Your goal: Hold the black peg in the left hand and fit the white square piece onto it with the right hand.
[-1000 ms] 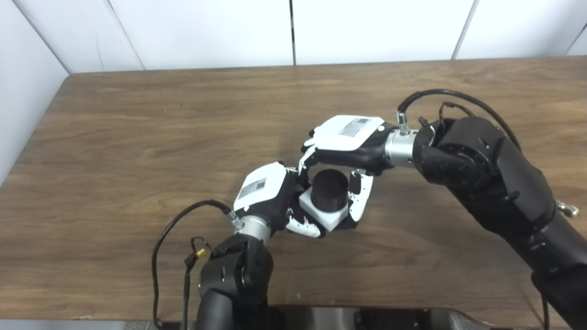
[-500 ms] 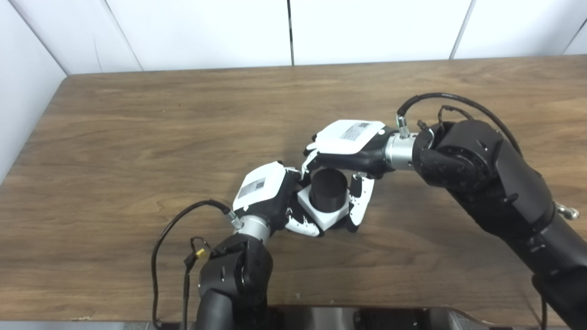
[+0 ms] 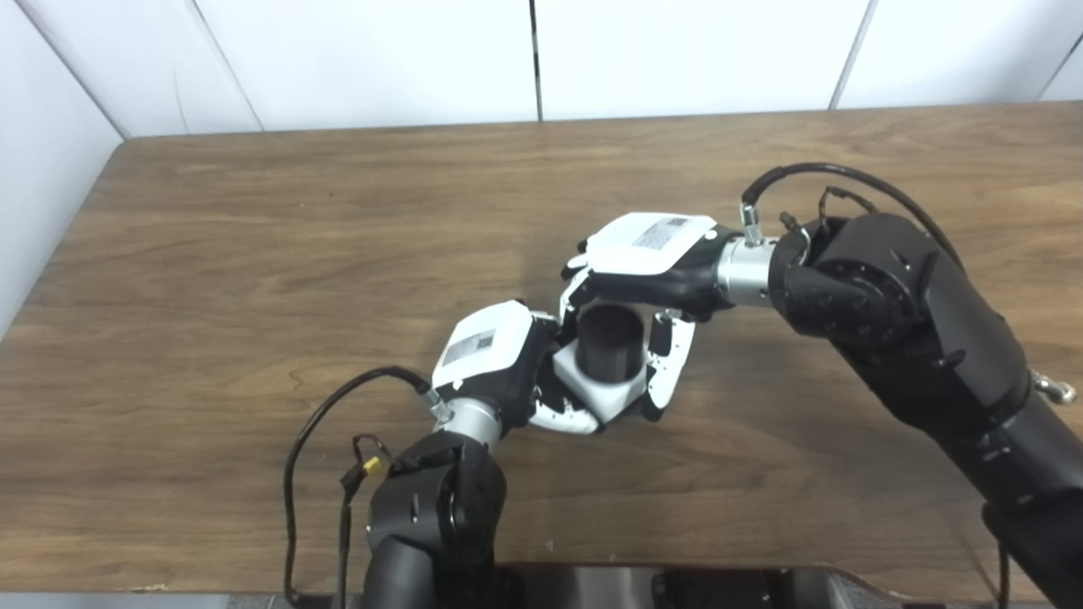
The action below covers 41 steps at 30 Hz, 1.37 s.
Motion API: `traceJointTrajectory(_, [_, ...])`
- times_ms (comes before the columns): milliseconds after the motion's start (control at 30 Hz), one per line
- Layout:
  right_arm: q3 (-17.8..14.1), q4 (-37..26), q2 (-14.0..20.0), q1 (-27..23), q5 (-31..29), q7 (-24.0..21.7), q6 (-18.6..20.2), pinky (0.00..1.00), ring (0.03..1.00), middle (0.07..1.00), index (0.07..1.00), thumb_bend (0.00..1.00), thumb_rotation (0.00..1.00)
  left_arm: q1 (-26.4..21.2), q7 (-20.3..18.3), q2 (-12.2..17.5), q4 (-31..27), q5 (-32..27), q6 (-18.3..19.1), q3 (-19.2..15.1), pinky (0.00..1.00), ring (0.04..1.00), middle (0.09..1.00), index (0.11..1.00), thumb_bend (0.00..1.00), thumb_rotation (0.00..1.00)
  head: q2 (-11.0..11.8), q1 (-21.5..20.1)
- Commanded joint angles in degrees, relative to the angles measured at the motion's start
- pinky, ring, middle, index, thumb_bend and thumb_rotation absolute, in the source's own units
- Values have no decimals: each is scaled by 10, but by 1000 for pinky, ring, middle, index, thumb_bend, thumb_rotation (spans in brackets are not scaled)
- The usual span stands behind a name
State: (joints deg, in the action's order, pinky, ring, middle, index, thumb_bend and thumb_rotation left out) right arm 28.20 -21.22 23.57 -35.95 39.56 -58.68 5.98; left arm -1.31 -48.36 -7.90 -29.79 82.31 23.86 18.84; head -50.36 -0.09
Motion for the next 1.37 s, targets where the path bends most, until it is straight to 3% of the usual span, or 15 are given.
traceJointTrajectory(0, [-15, -7, 5, -30, -8, 10, 2, 1000, 933, 783, 677, 1000, 298, -17, -27, 2, -13, 15, -20, 6, 1000, 1000, 890, 802, 928, 406, 0, 0])
traceJointTrajectory(133, [-20, -7, 6, -30, -8, 10, 1, 1000, 926, 782, 663, 1000, 291, -20, -50, -1, -12, 25, -34, 1, 1000, 1000, 915, 900, 991, 423, 0, 0])
traceJointTrajectory(300, [-26, -5, 8, -30, -10, 13, -2, 1000, 924, 782, 669, 1000, 299, -23, -75, -2, -13, 27, -43, -9, 1000, 1000, 957, 987, 1000, 448, 0, 0])
traceJointTrajectory(567, [-40, -1, 12, -35, -17, 19, -5, 1000, 920, 785, 680, 1000, 308, -31, -102, -4, -16, 24, -52, -30, 1000, 1000, 986, 1000, 1000, 459, 2, 2])
traceJointTrajectory(800, [-61, -4, 12, -46, -22, 15, 23, 1000, 932, 815, 723, 1000, 333, -32, -89, -15, -24, 34, -52, -45, 1000, 1000, 990, 1000, 1000, 487, 7, 1])
traceJointTrajectory(1033, [-104, -3, 16, -71, -68, 27, 57, 1000, 938, 849, 766, 1000, 333, -47, -77, -19, -48, 37, -53, -77, 1000, 1000, 991, 1000, 1000, 538, 17, 1])
traceJointTrajectory(1200, [-122, 2, 27, -93, -79, 25, 96, 935, 932, 864, 795, 1000, 345, -60, -59, -19, -70, -3, -45, -116, 1000, 1000, 991, 1000, 1000, 567, 23, -3])
traceJointTrajectory(1333, [-142, 33, 54, -86, -114, 38, 87, 844, 903, 858, 807, 1000, 371, -67, -42, -25, -83, -63, -14, -160, 1000, 1000, 1000, 1000, 995, 591, 29, -5])
